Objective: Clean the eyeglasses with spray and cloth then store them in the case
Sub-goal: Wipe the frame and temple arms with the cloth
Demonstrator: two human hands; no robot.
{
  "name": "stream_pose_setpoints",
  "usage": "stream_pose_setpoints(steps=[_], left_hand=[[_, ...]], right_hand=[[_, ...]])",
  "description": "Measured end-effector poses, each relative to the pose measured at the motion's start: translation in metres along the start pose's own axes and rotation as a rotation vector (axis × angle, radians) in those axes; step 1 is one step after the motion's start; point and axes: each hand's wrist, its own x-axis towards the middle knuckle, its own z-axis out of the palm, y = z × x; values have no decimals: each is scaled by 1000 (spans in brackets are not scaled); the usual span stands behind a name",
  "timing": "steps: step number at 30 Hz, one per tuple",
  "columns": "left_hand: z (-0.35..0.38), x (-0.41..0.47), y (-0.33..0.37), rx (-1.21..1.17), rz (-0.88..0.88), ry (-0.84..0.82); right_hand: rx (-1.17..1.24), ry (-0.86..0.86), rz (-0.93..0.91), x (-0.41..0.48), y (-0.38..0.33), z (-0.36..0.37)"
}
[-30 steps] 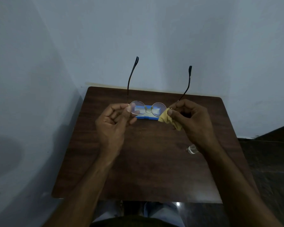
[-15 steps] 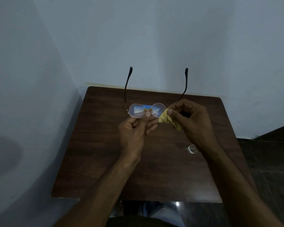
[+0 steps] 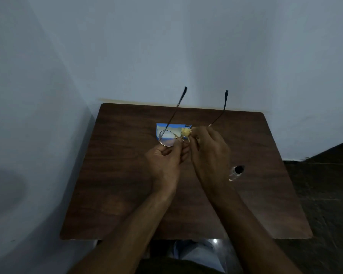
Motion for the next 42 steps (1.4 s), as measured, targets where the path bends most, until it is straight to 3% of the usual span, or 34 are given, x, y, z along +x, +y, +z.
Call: stream_pose_setpoints(steps=[6, 12, 18, 23, 30, 37, 42], left_hand=[[-12, 9, -9, 262, 207, 7], [-10, 7, -3, 257, 248, -15], [-7, 2, 0, 330, 300, -26], [-10, 8, 3, 336, 326, -10], [-9, 6, -4, 337, 262, -36], [-13, -6, -4, 441, 382, -64], [-11, 5, -4, 333, 269, -14]], right_hand=[[-13, -179, -17, 2, -5, -8], [11, -312, 20, 20, -11, -14], [-61, -237, 59, 26, -7, -12], [7, -394, -9, 17, -20, -20], [-81, -313, -38, 30, -12, -21], [-174, -410, -56, 44, 0, -26], [-208, -258, -34, 24, -14, -20]])
